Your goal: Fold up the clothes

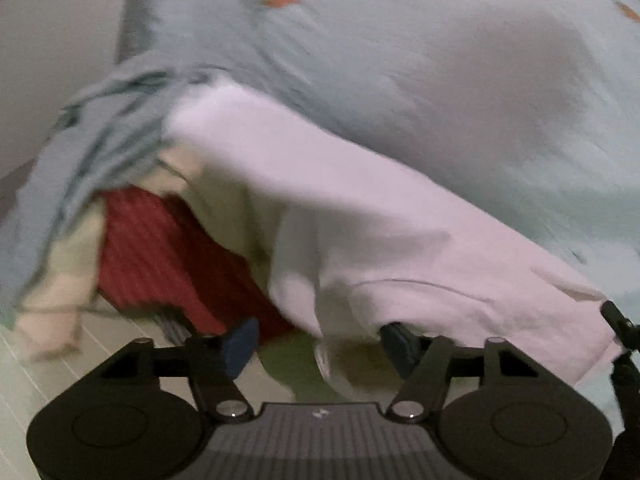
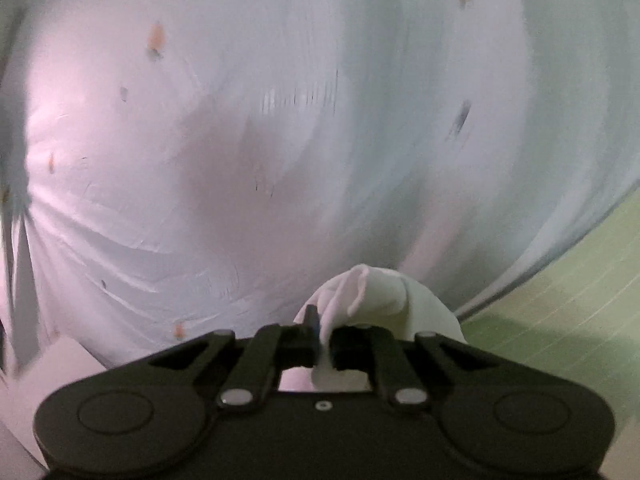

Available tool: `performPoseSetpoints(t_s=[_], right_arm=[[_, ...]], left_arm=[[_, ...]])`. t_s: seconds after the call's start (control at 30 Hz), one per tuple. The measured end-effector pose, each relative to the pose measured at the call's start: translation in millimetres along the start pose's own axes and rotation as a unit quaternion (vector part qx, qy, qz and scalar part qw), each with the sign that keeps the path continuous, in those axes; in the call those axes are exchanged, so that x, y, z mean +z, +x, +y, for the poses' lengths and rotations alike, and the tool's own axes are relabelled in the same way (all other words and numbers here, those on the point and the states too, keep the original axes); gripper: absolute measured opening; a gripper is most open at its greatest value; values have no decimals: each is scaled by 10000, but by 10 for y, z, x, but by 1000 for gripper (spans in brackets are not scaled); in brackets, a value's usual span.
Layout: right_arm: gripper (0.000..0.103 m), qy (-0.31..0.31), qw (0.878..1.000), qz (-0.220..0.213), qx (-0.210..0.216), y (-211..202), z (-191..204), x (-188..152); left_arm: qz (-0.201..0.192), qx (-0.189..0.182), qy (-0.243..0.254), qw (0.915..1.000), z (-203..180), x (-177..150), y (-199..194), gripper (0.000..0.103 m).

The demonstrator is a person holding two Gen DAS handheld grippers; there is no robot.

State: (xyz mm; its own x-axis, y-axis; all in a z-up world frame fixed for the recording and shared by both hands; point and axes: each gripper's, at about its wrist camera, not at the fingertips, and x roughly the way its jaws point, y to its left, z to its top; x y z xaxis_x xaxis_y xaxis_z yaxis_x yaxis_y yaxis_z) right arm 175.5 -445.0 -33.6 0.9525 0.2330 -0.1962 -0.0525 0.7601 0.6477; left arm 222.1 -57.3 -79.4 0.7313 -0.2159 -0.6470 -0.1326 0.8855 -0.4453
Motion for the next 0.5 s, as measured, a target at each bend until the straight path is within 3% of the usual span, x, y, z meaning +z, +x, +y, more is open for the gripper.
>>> performPoseSetpoints(t_s=[0.1,0.2,0.23,0.3,0.33,0.37,0.43,0.5], right_arm=[[6,-214,9975,-351,-577,-854,-464,155],[9,-749,9829,-71,-1680,-1410,-1026,213],[11,-1222,9674,196,-2208,-1531,-1181,195],[23,-2042,9209,862,-3206,-1700,-1477,108],[24,-2215,9038,1162,-3473,-1799,-1647,56],[24,-2188,8984,1339,-3564,-1918,-1793,15],[29,-1798,9088,1481,-3461,-2219,-2052,9],[43,-1414,9232,1476,-3254,-2478,-2221,49]], left_arm=[[236,-516,389,9976,-464,-451,-90,65],[784,-892,688,9905,-995,-979,-49,65],[943,-948,747,9882,-1139,-1149,-29,65],[1120,-867,813,9866,-1379,-1470,-23,65],[1163,-791,780,9870,-1456,-1617,-44,65],[1200,-706,725,9876,-1513,-1754,-57,65],[1221,-475,451,9904,-1491,-1962,-21,64],[1262,-267,239,9914,-1494,-2118,-11,65]])
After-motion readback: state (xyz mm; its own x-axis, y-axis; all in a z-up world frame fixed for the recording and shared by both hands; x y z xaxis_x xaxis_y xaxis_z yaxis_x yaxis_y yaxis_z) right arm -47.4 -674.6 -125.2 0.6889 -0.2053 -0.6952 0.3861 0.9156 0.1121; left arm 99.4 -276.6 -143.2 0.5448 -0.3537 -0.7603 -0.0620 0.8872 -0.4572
